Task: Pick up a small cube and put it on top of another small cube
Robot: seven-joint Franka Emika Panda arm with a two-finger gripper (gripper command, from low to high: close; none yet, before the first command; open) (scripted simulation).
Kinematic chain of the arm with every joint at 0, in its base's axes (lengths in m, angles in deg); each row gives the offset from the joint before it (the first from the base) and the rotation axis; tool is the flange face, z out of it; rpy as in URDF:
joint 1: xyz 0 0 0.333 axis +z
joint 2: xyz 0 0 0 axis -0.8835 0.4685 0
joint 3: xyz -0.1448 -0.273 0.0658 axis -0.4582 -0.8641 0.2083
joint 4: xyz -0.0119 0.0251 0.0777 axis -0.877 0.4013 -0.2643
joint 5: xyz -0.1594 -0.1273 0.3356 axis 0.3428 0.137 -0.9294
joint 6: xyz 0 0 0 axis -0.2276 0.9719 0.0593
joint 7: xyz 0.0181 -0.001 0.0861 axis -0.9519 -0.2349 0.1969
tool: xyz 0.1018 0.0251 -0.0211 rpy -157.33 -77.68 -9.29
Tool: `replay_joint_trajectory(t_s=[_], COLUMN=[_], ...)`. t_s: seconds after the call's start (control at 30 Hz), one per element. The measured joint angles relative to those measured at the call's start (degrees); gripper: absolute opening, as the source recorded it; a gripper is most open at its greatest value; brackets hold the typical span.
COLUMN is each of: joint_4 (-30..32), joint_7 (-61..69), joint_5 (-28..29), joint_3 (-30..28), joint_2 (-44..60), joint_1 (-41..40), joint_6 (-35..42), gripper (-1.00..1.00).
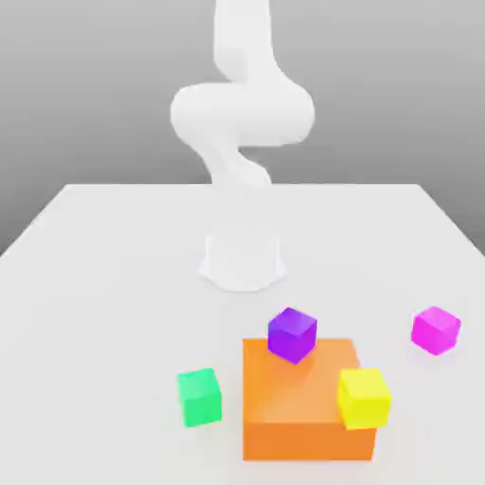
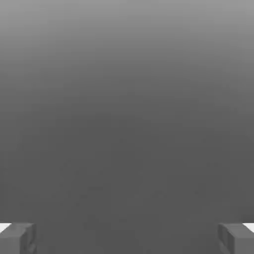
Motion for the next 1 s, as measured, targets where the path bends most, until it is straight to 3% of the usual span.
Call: replay_joint_trajectory(t_s=[0.37,0.63,0.83,1.0], joint_4=[9.67,16.60,21.82,21.68], joint_7=[28.56,48.12,59.37,58.03], joint_5=[-2.60,-3.25,1.05,7.71], joint_3=[1.84,6.43,10.79,7.76], joint_2=[19.17,32.85,43.19,53.14], joint_1=[19.69,30.87,39.06,41.69], joint_6=[-11.25,-19.32,-25.43,-32.81], gripper=[0.00,0.00,0.00,0.00])
